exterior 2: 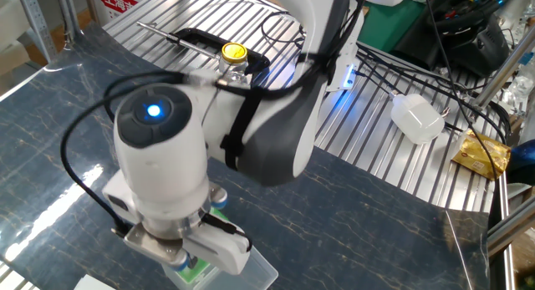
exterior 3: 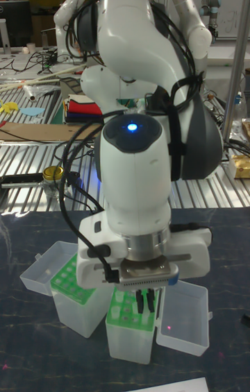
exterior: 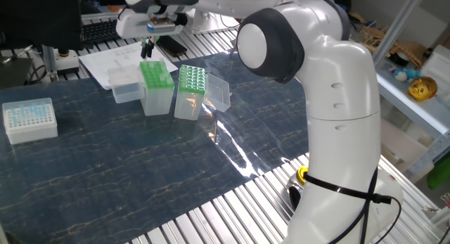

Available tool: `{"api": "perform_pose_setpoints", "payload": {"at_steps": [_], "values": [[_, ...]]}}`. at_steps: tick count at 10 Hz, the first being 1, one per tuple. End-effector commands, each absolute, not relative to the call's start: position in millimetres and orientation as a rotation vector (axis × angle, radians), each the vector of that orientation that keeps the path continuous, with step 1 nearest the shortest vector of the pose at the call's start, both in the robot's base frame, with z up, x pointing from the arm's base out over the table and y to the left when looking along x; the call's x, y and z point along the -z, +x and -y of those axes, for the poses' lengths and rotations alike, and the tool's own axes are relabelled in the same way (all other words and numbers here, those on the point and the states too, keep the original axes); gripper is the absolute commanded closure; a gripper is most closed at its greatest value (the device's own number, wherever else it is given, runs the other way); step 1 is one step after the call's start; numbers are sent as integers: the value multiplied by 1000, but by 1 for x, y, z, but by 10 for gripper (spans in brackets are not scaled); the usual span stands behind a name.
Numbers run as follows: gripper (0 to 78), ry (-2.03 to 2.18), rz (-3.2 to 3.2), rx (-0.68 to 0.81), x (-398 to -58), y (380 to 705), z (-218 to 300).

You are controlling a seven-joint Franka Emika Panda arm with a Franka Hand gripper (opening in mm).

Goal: Transfer all large pipette tips from one holder to another

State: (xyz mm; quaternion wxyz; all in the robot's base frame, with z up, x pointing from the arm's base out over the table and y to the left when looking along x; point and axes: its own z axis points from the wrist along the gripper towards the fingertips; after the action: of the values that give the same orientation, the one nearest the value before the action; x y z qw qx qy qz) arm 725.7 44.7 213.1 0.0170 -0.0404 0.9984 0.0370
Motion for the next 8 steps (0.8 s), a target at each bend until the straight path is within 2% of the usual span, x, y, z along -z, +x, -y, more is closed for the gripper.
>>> {"api": "perform_pose_setpoints", "payload": {"at_steps": [1,8], "values": [[764,-83,-3104,-108,-243,727,-39],[764,-2,-3107,-104,-280,720,-33]]}}
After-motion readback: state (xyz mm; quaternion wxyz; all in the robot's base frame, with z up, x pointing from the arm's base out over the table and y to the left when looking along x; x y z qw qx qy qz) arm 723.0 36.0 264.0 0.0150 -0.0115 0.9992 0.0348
